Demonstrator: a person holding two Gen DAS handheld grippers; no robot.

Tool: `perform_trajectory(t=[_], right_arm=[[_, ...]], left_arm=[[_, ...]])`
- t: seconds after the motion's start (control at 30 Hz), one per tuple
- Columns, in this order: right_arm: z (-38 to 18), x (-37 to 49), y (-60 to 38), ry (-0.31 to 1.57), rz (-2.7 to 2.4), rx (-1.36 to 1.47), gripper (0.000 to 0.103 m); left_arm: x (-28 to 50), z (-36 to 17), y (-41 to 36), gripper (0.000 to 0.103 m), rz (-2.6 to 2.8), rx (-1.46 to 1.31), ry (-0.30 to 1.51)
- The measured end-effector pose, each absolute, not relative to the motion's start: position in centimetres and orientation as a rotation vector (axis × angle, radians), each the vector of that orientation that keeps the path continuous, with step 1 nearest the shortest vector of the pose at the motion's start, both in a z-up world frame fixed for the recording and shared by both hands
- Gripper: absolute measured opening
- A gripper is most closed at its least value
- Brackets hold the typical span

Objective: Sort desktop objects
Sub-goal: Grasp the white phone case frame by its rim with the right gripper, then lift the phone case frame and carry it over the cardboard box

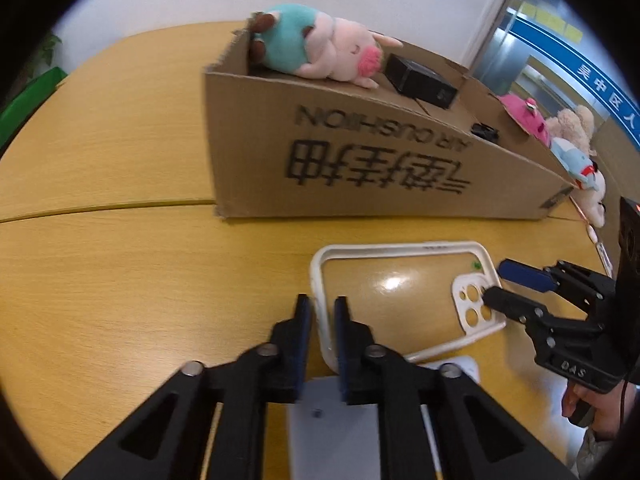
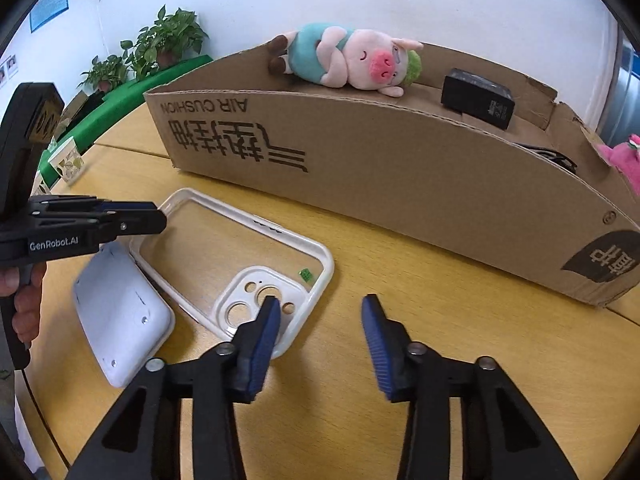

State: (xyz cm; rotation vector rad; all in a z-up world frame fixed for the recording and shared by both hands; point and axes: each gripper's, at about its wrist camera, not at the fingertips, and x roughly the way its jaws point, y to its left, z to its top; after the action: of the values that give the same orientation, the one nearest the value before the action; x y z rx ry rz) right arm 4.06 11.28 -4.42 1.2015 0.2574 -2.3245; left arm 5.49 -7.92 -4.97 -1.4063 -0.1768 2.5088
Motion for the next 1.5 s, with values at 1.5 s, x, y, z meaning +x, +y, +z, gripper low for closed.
perform_trajectory(t=[1.5], right_arm=[[10.6, -14.1, 8.1, 0.192, -2.267, 0.959, 0.014]], left_arm=[[-7.2, 11.4, -8.5, 0.006, 2.754, -1.030, -0.181]])
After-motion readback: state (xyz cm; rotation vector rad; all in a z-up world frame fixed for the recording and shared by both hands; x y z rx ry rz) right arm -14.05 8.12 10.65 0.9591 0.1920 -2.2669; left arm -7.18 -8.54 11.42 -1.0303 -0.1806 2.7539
